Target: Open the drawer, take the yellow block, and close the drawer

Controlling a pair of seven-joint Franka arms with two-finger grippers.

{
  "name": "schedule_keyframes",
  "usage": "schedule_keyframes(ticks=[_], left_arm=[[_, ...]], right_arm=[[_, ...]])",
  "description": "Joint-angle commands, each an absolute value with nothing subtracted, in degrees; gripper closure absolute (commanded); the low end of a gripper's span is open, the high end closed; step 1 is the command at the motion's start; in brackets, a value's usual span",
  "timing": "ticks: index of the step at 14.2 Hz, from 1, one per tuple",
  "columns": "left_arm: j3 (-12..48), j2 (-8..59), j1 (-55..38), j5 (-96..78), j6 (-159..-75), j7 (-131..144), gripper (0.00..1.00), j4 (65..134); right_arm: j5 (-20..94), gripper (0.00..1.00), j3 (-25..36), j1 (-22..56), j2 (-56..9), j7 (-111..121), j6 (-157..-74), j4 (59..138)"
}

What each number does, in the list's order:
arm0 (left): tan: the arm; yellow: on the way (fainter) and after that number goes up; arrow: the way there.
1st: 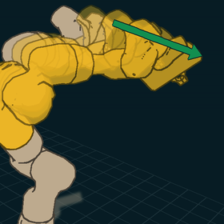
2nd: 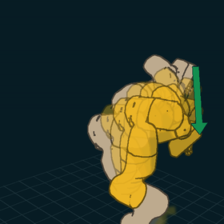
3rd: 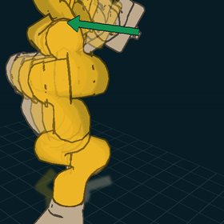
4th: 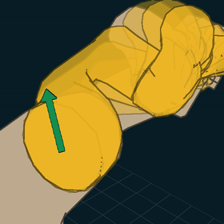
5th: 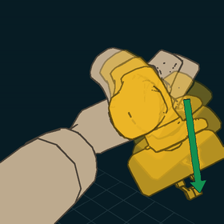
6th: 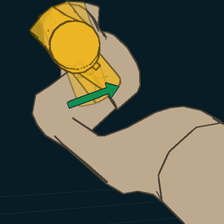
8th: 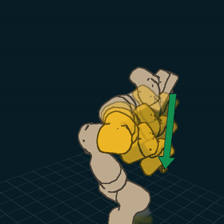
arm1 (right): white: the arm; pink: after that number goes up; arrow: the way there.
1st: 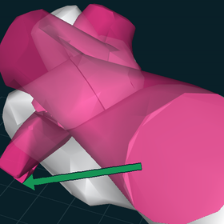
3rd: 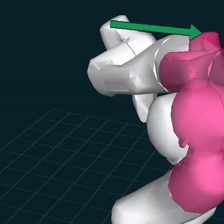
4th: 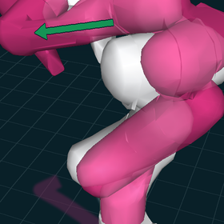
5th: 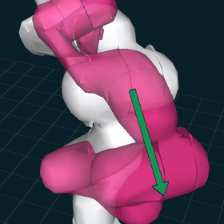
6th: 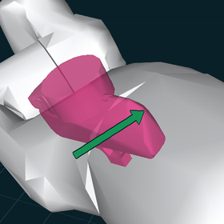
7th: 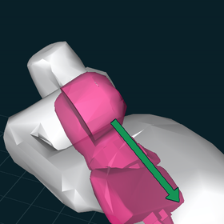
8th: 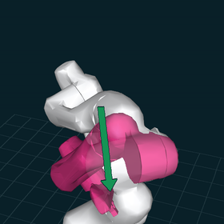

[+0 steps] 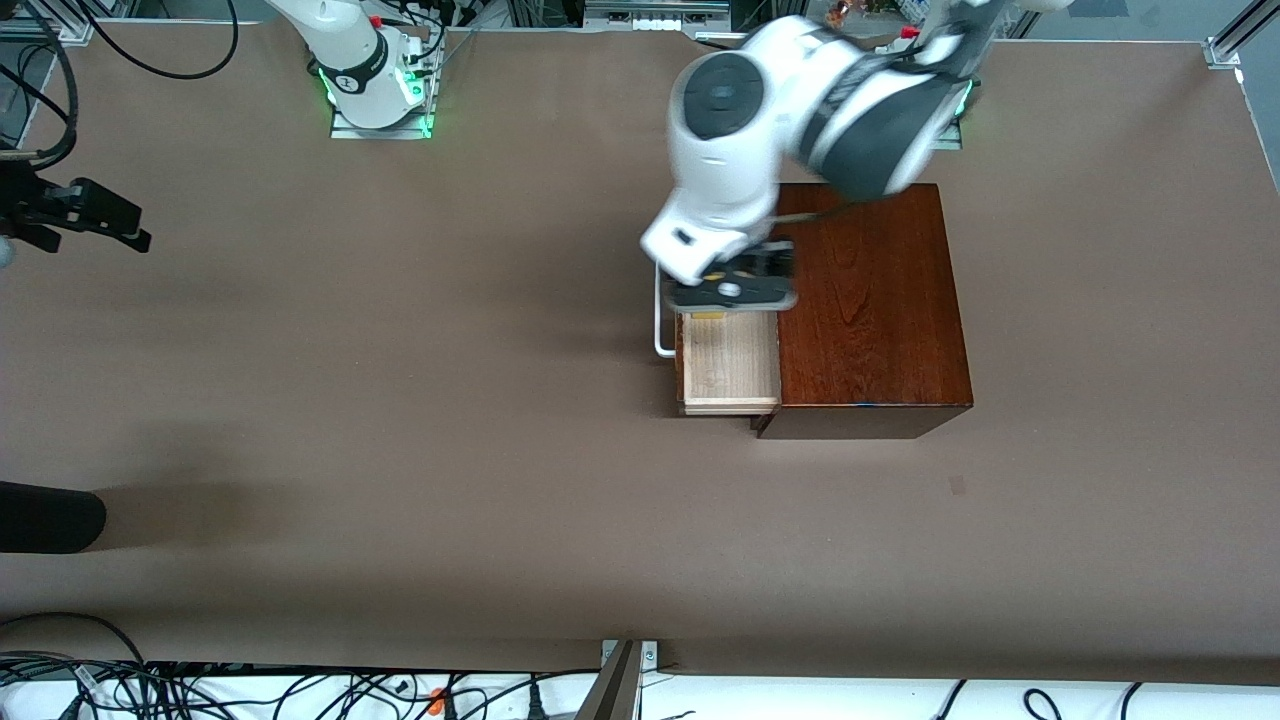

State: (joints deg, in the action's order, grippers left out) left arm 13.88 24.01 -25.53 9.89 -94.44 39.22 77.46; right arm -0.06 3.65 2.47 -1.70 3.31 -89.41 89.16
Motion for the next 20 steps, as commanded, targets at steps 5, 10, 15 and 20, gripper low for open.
schedule_keyframes(ticks=[5, 10, 15, 20], left_arm=[[14.4, 15.8, -9.3, 7.3, -85.4, 12.7, 0.00, 78.0], [14.4, 11.8, 2.0, 3.8, -79.4, 1.2, 0.00, 78.0], [5.0, 4.7, -0.8, 2.3, -88.4, 0.8, 0.00, 86.3], [0.4, -4.3, -3.4, 0.3, -98.6, -0.2, 0.00, 101.9]], right_arm=[[0.4, 0.00, -10.8, 4.1, -1.1, -28.0, -89.8, 87.6], [0.4, 0.00, -12.6, 14.3, -5.4, -57.8, -91.1, 85.3], [0.1, 0.01, -12.6, 27.2, -10.7, -98.5, -100.9, 84.9], [0.2, 0.00, -12.6, 35.4, -19.3, -131.4, -110.2, 81.7]])
